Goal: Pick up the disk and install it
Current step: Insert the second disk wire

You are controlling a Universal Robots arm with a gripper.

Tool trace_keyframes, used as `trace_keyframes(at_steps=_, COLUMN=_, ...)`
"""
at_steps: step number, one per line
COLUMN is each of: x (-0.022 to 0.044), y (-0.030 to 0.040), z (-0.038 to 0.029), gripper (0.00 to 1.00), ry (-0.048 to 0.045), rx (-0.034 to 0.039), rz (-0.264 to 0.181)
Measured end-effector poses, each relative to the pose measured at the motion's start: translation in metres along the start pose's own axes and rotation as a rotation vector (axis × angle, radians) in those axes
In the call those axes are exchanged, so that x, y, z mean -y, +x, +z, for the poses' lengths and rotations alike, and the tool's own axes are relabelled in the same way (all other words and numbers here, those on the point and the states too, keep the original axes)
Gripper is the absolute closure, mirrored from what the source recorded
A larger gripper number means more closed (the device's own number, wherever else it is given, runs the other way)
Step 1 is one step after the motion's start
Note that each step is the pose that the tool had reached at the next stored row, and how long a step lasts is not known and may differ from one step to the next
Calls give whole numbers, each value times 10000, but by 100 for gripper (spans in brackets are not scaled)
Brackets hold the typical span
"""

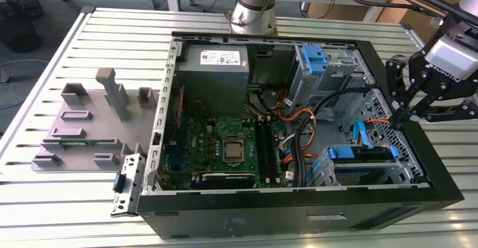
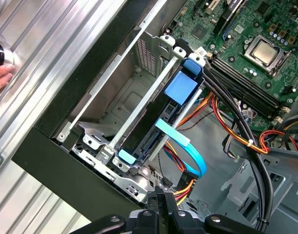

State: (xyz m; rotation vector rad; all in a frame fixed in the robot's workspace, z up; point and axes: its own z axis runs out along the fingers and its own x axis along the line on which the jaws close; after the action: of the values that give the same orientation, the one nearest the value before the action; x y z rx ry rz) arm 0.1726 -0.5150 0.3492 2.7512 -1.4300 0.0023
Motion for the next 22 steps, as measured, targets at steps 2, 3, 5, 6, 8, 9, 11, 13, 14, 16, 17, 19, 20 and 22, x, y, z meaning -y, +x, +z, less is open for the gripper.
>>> trace_keyframes(at_steps=2, x=0, y=0, z=-15, gripper=83, ry=-1, rx=-1, rz=0)
trace_keyframes(at_steps=3, x=-1, y=1, z=-25, gripper=83, ry=-1, rx=-2, rz=0)
trace_keyframes(at_steps=5, x=-1, y=1, z=-34, gripper=83, ry=1, rx=0, rz=0)
trace_keyframes(at_steps=6, x=-3, y=0, z=-34, gripper=83, ry=3, rx=-1, rz=-2)
trace_keyframes(at_steps=8, x=-32, y=-21, z=-35, gripper=83, ry=38, rx=-30, rz=1)
trace_keyframes(at_steps=9, x=-53, y=-36, z=-35, gripper=83, ry=57, rx=-43, rz=3)
trace_keyframes(at_steps=11, x=-90, y=-61, z=-33, gripper=83, ry=78, rx=-58, rz=3)
trace_keyframes(at_steps=13, x=-122, y=-84, z=-32, gripper=83, ry=85, rx=-61, rz=5)
trace_keyframes(at_steps=14, x=-137, y=-94, z=-31, gripper=83, ry=86, rx=-62, rz=6)
trace_keyframes(at_steps=16, x=-162, y=-112, z=-29, gripper=83, ry=86, rx=-64, rz=9)
trace_keyframes(at_steps=17, x=-172, y=-116, z=-27, gripper=83, ry=85, rx=-64, rz=15)
trace_keyframes(at_steps=19, x=-180, y=-112, z=-25, gripper=83, ry=79, rx=-71, rz=66)
trace_keyframes(at_steps=20, x=-183, y=-109, z=-22, gripper=83, ry=78, rx=-67, rz=140)
trace_keyframes(at_steps=22, x=-185, y=-106, z=-17, gripper=83, ry=72, rx=-59, rz=373)
